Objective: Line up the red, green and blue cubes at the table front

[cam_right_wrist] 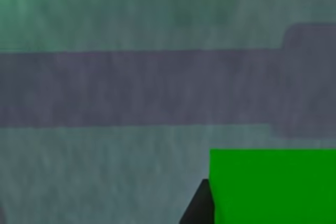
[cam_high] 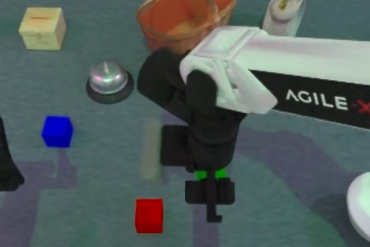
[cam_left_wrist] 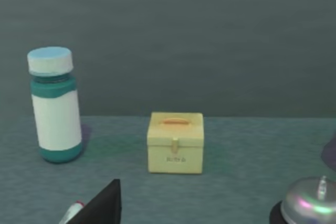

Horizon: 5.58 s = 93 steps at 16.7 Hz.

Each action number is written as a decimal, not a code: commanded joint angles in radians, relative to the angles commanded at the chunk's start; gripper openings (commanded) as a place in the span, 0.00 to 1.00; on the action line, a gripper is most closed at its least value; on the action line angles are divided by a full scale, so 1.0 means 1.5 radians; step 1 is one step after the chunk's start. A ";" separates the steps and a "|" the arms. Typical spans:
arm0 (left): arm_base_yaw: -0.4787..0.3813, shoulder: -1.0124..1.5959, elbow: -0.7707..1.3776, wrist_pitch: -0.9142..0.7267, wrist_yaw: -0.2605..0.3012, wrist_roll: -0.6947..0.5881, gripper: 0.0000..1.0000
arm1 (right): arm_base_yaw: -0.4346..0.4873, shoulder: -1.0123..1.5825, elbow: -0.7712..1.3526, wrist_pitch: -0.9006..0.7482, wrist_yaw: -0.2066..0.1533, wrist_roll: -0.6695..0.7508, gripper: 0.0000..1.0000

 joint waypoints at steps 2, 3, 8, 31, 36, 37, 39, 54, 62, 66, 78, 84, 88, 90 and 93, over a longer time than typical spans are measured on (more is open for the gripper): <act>0.000 0.000 0.000 0.000 0.000 0.000 1.00 | 0.023 -0.016 -0.022 0.006 0.000 0.005 0.00; 0.000 0.000 0.000 0.000 0.000 0.000 1.00 | 0.024 -0.017 -0.023 0.006 0.000 0.005 0.00; 0.000 0.000 0.000 0.000 0.000 0.000 1.00 | 0.021 -0.012 -0.028 0.015 -0.001 0.006 0.00; 0.000 0.000 0.000 0.000 0.000 0.000 1.00 | 0.024 0.042 -0.132 0.175 0.000 0.006 0.83; 0.000 0.000 0.000 0.000 0.000 0.000 1.00 | 0.024 0.042 -0.132 0.175 0.000 0.006 1.00; 0.000 0.000 0.000 0.000 0.000 0.000 1.00 | 0.024 0.042 -0.132 0.175 0.000 0.006 1.00; 0.000 0.000 0.000 0.000 0.000 0.000 1.00 | 0.024 0.042 -0.132 0.175 0.000 0.006 1.00; 0.000 0.000 0.000 0.000 0.000 0.000 1.00 | 0.028 -0.024 -0.032 0.009 0.000 0.003 1.00; -0.010 0.144 0.130 -0.088 -0.001 -0.006 1.00 | -0.056 -0.167 -0.143 0.107 -0.007 0.056 1.00; -0.025 0.375 0.297 -0.207 0.001 -0.015 1.00 | -0.159 -0.380 -0.301 0.227 -0.015 0.124 1.00; -0.068 1.146 0.827 -0.599 0.001 -0.044 1.00 | -0.501 -1.133 -0.866 0.622 -0.008 0.357 1.00; -0.078 1.322 0.968 -0.687 0.001 -0.052 1.00 | -0.589 -1.327 -1.020 0.722 0.005 0.422 1.00; -0.079 1.332 0.977 -0.692 0.001 -0.052 1.00 | -0.593 -1.338 -1.029 0.727 0.006 0.426 1.00; -0.075 1.331 0.975 -0.690 0.001 -0.052 1.00 | -0.593 -1.338 -1.029 0.727 0.006 0.426 1.00; -0.077 1.344 0.958 -0.663 0.001 -0.050 1.00 | -0.593 -1.338 -1.029 0.727 0.006 0.426 1.00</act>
